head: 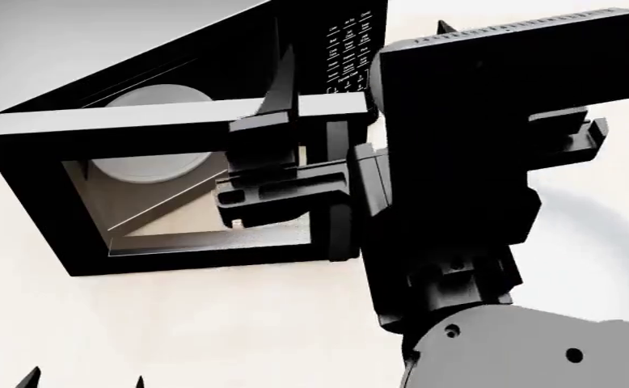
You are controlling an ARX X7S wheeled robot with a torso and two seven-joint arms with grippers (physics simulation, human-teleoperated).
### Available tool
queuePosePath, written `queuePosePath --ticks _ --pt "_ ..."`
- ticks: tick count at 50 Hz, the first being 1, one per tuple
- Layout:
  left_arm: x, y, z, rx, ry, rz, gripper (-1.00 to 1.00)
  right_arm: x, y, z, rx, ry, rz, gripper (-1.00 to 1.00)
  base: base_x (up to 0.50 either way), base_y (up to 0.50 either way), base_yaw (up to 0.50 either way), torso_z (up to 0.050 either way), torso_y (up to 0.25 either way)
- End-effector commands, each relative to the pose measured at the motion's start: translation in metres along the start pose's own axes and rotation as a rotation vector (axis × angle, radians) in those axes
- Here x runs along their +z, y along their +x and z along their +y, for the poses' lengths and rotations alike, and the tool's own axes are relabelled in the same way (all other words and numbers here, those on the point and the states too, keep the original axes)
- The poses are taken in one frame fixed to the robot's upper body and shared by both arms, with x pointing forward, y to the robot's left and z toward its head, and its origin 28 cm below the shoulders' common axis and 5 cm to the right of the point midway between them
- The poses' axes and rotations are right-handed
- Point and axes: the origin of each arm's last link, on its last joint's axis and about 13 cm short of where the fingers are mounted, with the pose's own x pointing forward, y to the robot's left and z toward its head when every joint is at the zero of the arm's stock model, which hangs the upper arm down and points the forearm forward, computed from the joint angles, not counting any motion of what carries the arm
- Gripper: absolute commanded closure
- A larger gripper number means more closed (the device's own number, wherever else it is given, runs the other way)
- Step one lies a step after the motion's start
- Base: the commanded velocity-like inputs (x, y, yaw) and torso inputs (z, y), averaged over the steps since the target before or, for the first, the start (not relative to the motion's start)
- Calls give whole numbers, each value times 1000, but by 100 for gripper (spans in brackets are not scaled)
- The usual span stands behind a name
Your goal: Open the microwave.
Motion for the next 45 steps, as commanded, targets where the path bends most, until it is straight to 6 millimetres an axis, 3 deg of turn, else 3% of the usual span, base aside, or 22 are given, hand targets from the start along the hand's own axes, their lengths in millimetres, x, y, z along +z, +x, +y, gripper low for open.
queuePosePath --ticks 1,24,45 --pt "1 0 1 2 -7 -2 -100 27 26 -2 -17 -41 80 -100 0 0 0 0 0" --pt "2 0 1 0 -9 -5 -100 1 79 -4 -75 -28 254 -100 0 0 0 0 0" --pt "2 -1 1 0 -9 -6 -100 -3 97 6 -32 49 362 -100 0 0 0 0 0"
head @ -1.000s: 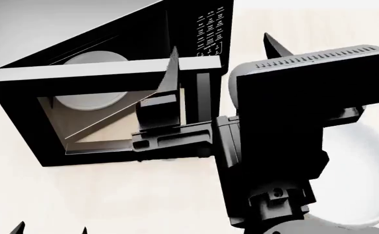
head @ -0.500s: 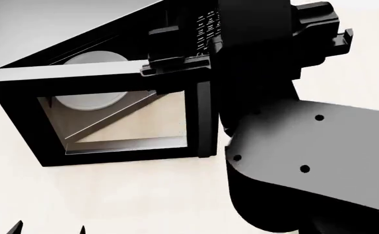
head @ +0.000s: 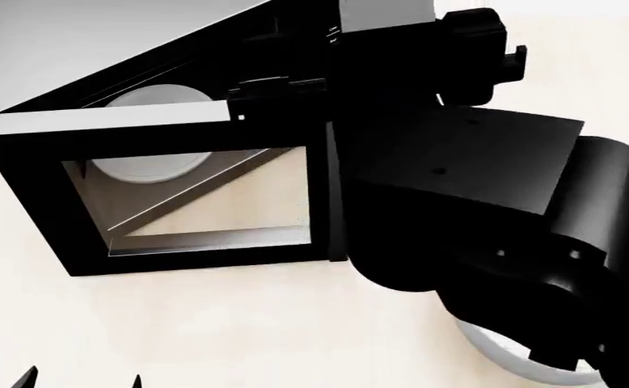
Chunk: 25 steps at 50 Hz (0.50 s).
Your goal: Open the microwave.
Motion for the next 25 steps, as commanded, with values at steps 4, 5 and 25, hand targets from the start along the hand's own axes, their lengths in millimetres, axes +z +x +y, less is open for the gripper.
queuePosePath --ticks 4,5,25 --pt "0 0 0 -1 -2 -1 -100 4 10 7 37 56 78 -100 0 0 0 0 0" --pt "0 0 1 -1 -2 -1 -100 5 9 7 40 56 76 -100 0 0 0 0 0" --pt "1 -1 1 2 -7 -2 -100 -3 8 6 65 74 140 -100 0 0 0 0 0"
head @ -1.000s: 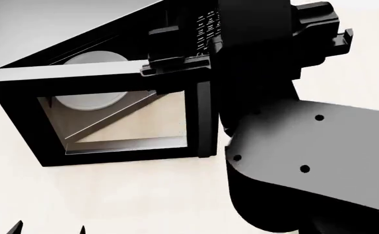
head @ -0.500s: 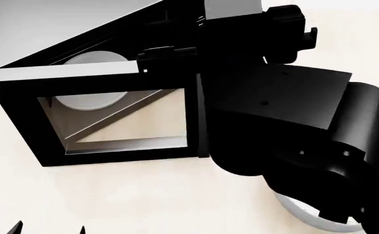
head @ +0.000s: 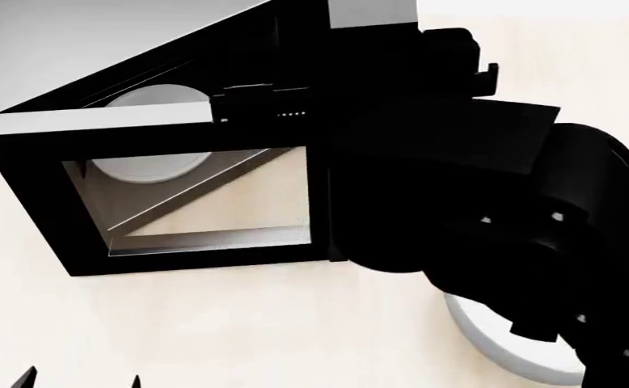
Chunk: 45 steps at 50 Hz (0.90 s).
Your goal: Open the microwave.
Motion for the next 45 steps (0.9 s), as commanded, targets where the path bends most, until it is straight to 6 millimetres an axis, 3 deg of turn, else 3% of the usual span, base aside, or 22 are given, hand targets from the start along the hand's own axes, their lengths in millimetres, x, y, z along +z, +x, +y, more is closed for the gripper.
queuePosePath --ticks 1,16,45 --pt "1 0 0 3 -4 0 -100 -6 1 -1 14 7 35 -100 0 0 0 0 0" --pt "0 1 0 3 0 1 -100 -29 7 -2 58 30 65 -100 0 0 0 0 0" --pt "0 0 0 5 1 1 -100 -53 7 -3 100 43 93 -100 0 0 0 0 0"
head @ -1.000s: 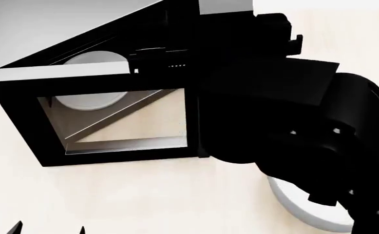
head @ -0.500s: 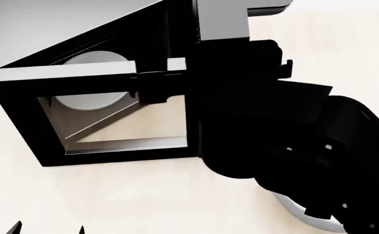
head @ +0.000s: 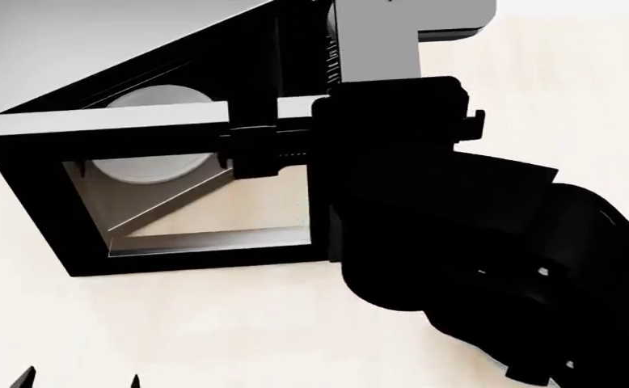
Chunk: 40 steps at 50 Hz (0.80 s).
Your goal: Open the microwave.
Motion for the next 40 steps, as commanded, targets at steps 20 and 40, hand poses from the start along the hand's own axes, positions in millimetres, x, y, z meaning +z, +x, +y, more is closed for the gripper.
queuePosePath --ticks 20,40 --pt "0 0 0 2 1 2 -100 -41 -3 -3 60 18 99 -100 0 0 0 0 -3" --pt "1 0 0 1 1 3 -100 -61 -10 -5 96 55 110 -100 0 0 0 -1 -4"
